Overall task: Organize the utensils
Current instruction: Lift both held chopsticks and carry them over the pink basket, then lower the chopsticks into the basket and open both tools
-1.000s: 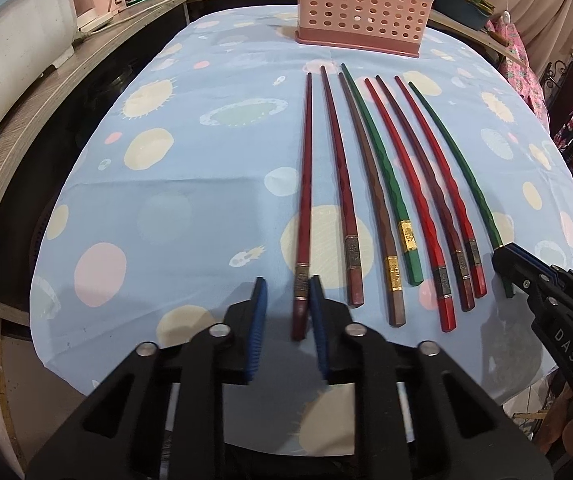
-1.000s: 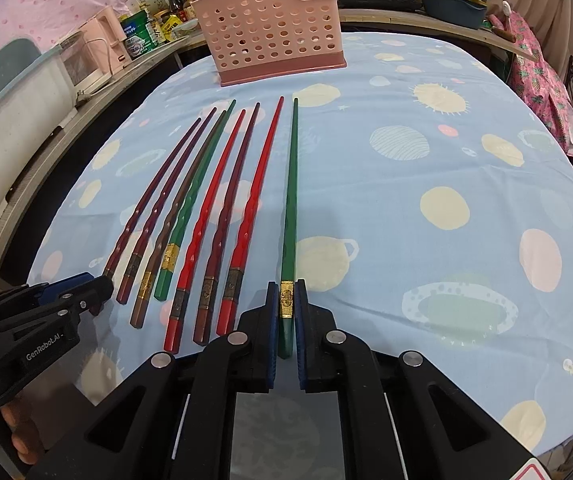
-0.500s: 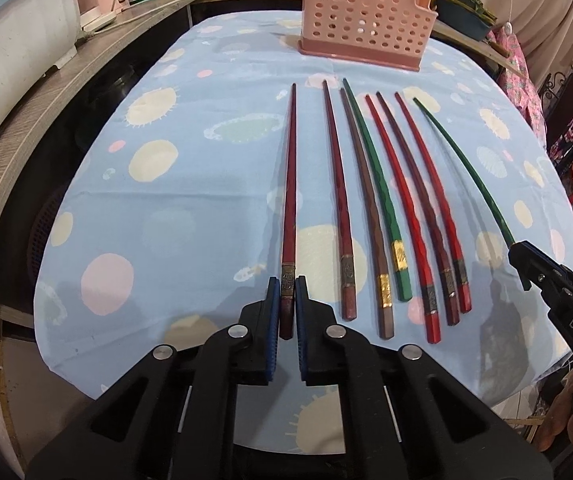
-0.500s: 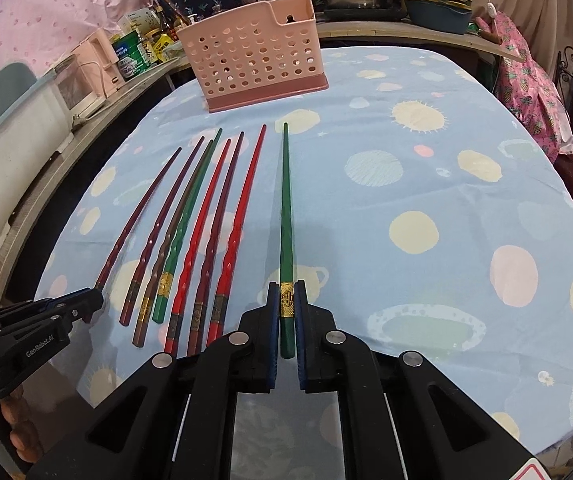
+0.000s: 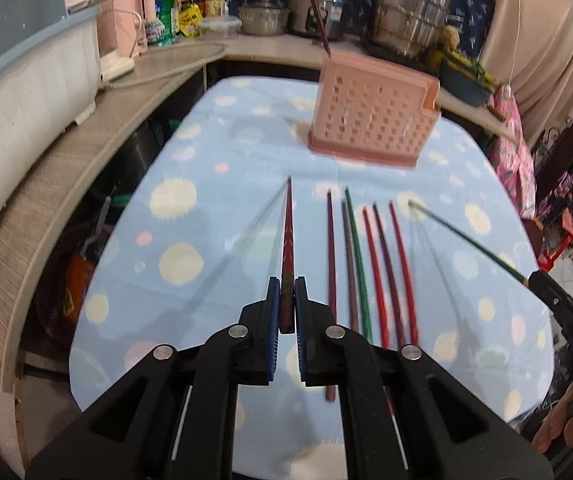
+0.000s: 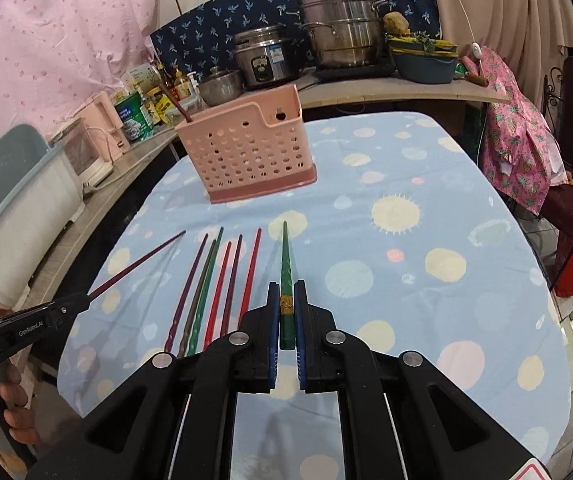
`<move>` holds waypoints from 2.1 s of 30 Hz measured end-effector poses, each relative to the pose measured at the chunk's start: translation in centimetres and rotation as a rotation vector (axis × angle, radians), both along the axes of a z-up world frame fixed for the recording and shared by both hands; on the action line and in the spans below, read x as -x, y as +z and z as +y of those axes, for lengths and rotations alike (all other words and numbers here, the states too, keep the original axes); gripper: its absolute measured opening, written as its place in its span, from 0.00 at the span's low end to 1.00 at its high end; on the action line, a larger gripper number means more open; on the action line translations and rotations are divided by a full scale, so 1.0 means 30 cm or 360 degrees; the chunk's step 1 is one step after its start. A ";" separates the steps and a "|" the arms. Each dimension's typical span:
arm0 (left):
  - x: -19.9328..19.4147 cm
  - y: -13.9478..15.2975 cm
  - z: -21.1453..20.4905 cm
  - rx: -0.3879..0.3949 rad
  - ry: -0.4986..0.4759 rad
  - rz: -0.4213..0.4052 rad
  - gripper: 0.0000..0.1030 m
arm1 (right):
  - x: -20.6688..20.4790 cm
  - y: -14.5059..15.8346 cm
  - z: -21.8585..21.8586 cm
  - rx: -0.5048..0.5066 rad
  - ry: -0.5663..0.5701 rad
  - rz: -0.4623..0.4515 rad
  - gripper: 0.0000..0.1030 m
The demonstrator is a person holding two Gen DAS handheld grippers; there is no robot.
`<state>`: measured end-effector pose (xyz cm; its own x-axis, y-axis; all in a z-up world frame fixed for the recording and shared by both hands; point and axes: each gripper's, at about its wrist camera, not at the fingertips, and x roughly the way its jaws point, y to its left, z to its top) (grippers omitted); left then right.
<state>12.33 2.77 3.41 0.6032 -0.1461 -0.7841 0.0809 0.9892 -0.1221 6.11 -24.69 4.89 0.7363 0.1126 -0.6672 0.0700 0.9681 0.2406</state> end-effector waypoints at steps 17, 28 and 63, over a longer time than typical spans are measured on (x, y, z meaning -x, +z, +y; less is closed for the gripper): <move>-0.296 0.357 -0.016 0.0053 0.0076 -0.0326 0.07 | -0.278 0.259 -0.138 -0.0093 -0.0085 -0.0247 0.06; -0.432 0.634 -0.067 0.0188 0.0072 -0.0550 0.07 | -0.422 0.507 -0.135 -0.0121 -0.0063 -0.0495 0.06; -0.743 0.487 -0.133 0.0162 0.0127 -0.0457 0.07 | -0.873 0.425 -0.047 -0.0033 -0.0049 -0.0388 0.07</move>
<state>34.62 -1.23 18.03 0.8105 -0.1582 -0.5640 0.0486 0.9777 -0.2043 32.31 -26.10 17.65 0.8785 0.0997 -0.4672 0.0367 0.9610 0.2740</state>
